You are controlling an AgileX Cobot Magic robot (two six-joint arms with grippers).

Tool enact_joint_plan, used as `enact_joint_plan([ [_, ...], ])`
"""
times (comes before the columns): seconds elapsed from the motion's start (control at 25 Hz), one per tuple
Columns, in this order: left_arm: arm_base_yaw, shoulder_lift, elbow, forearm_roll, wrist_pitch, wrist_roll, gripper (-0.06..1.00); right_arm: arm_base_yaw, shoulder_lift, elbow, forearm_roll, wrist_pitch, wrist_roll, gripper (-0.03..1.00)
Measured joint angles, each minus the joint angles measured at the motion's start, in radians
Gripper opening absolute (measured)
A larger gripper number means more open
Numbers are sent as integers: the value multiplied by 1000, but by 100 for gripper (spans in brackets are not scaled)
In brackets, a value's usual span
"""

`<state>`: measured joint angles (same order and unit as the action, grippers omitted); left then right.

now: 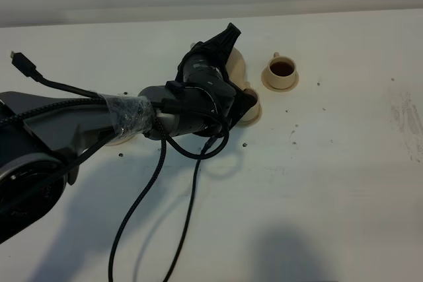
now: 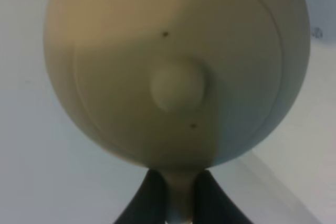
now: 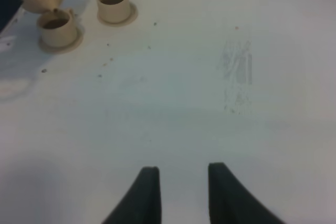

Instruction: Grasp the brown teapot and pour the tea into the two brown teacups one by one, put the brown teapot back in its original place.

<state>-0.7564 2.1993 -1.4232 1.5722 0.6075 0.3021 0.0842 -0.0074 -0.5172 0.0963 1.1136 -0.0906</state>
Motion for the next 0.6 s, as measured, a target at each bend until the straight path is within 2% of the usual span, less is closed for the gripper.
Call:
enact_joint_plan([
  [0.24, 4, -14, 0, -28, -6, -145, 9, 0, 0, 0, 0, 0, 0, 22],
  [0.36, 14, -49, 0, -86, -21, -185, 9, 0, 0, 0, 0, 0, 0, 22],
  [0.52, 32, -118, 0, -248, -20, -178, 9, 0, 0, 0, 0, 0, 0, 22],
  [0.6, 40, -149, 0, -366, -7, -145, 9, 0, 0, 0, 0, 0, 0, 22],
])
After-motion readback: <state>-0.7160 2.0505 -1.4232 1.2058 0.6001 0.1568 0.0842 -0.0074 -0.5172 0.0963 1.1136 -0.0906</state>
